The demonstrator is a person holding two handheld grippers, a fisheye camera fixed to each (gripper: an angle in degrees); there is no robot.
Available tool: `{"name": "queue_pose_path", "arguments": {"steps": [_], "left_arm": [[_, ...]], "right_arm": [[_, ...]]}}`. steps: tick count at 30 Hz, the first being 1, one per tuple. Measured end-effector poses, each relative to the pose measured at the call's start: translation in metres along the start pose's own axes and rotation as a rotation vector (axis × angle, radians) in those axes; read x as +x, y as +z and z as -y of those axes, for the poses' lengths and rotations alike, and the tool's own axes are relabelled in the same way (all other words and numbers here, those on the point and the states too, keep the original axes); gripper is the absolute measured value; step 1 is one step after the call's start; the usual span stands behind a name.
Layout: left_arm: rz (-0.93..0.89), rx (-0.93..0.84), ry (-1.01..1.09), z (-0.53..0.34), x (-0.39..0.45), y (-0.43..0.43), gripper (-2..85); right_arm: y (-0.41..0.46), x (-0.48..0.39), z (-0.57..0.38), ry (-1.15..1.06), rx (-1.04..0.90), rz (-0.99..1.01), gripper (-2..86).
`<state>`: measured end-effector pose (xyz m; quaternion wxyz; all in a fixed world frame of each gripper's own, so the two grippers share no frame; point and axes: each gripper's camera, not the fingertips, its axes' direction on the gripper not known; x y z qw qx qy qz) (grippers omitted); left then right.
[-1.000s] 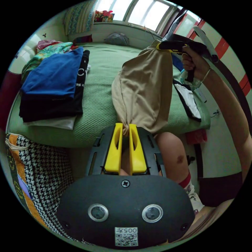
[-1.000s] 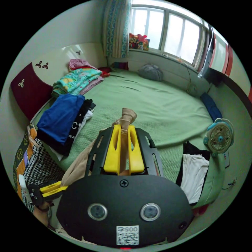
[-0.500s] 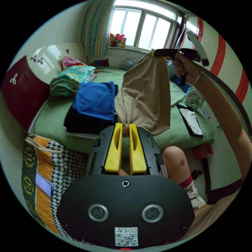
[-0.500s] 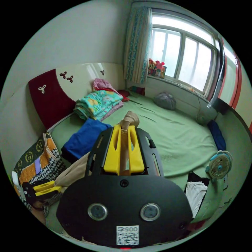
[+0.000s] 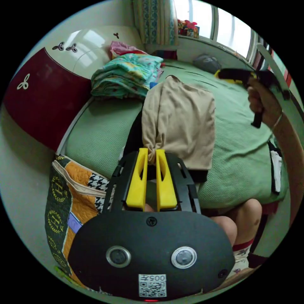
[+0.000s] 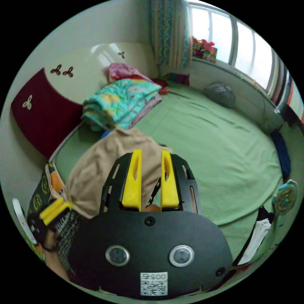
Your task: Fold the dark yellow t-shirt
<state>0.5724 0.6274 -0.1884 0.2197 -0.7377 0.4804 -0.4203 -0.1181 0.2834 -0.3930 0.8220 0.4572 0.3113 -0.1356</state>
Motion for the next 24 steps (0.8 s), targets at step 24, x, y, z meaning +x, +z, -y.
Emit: {"name": "queue_pose_path", "arguments": {"steps": [24], "left_arm": [[-0.065, -0.014, 0.026, 0.029, 0.035, -0.008, 5.3]], "right_arm": [[0.033, 0.008, -0.182, -0.071, -0.186, 0.173, -0.8]]}}
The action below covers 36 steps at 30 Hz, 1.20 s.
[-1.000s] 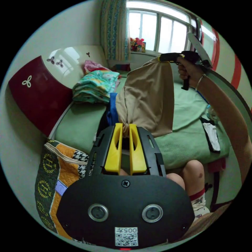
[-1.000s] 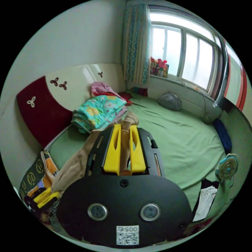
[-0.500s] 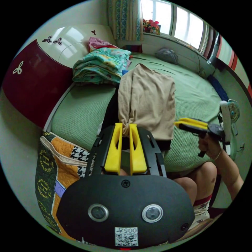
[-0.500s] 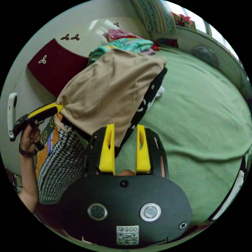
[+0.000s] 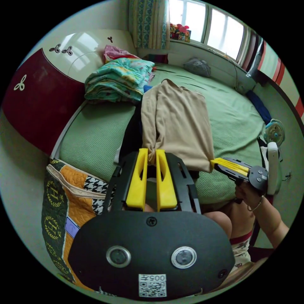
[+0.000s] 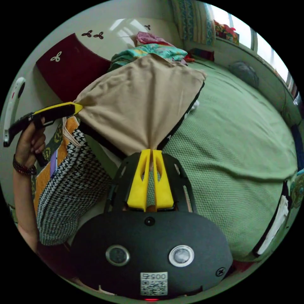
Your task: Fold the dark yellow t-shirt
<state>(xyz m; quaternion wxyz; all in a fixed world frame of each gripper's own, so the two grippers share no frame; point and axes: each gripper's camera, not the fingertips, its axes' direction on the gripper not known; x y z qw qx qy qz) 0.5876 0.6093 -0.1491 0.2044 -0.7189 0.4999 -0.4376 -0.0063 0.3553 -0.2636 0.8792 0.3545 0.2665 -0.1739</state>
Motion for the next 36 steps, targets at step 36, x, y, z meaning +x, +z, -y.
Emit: {"name": "queue_pose_path", "arguments": {"steps": [36], "left_arm": [[-0.226, -0.068, 0.552, 0.055, 0.457, 0.142, -0.3]], "right_arm": [[-0.211, 0.389, -0.3, 0.53, 0.091, -0.25, 7.6]]}}
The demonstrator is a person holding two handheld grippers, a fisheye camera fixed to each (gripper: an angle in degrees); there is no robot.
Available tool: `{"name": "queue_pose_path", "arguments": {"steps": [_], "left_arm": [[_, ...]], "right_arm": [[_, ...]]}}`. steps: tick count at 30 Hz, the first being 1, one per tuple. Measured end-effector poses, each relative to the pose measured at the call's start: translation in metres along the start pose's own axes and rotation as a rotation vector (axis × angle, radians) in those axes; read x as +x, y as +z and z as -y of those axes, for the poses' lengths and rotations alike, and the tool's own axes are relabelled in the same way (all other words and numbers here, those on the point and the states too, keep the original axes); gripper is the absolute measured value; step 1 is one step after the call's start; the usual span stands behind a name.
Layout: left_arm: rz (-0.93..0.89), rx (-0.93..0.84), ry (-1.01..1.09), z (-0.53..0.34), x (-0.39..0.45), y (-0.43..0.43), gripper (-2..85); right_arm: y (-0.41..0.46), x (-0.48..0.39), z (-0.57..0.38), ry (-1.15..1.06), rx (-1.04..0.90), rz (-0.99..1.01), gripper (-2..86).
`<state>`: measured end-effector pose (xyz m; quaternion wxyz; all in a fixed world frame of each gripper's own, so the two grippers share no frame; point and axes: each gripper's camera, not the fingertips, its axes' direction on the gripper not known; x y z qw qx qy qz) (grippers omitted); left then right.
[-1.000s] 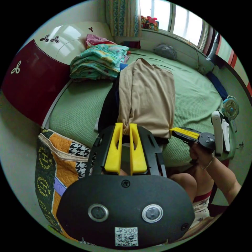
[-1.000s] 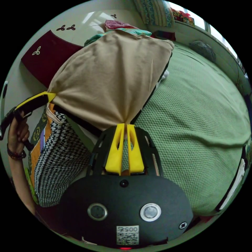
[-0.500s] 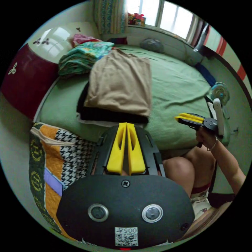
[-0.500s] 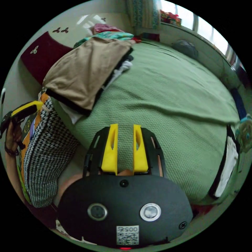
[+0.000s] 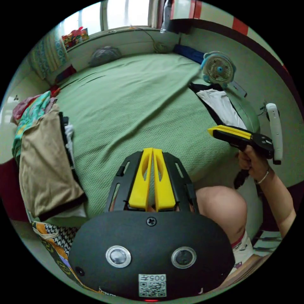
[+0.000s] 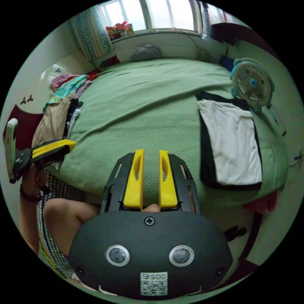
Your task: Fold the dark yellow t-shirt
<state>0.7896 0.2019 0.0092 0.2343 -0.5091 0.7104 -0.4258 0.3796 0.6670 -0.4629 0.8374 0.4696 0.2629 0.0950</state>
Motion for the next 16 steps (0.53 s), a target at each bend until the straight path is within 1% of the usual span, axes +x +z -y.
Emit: {"name": "queue_pose_path", "arguments": {"steps": [3, 5, 7, 9, 10, 12, 14, 15, 16], "left_arm": [[0.024, -0.043, 0.067, 0.026, 0.025, 0.043, -0.3], [0.04, -0.077, 0.073, 0.039, 0.033, 0.069, -0.3], [-0.016, -0.147, 0.038, 0.057, 0.039, 0.098, -0.3], [-0.057, -0.14, 0.05, 0.072, 0.044, 0.107, -0.4], [-0.049, -0.12, 0.07, 0.08, 0.048, 0.112, -0.4], [-0.015, -0.116, 0.045, 0.091, 0.052, 0.121, -0.5], [-0.086, -0.141, 0.01, 0.099, 0.053, 0.134, -0.6], [-0.127, -0.162, -0.007, 0.104, 0.054, 0.141, -0.6], [-0.126, -0.159, -0.027, 0.108, 0.056, 0.145, -0.6]], "right_arm": [[-0.01, 0.049, -0.013, -0.001, -0.023, -0.051, 7.9], [-0.021, 0.082, -0.019, -0.001, -0.017, -0.102, 7.9], [-0.032, 0.107, -0.019, 0.015, 0.002, -0.11, 7.5], [-0.04, 0.13, -0.013, 0.041, 0.024, -0.127, 7.5], [-0.042, 0.144, -0.007, 0.052, 0.028, -0.141, 7.5], [-0.04, 0.164, 0.004, 0.074, 0.011, -0.174, 7.6], [-0.032, 0.188, 0.019, 0.111, -0.047, -0.201, 8.4], [-0.029, 0.193, 0.022, 0.119, -0.064, -0.191, 8.9], [-0.026, 0.202, 0.027, 0.126, -0.083, -0.154, 10.0]]}}
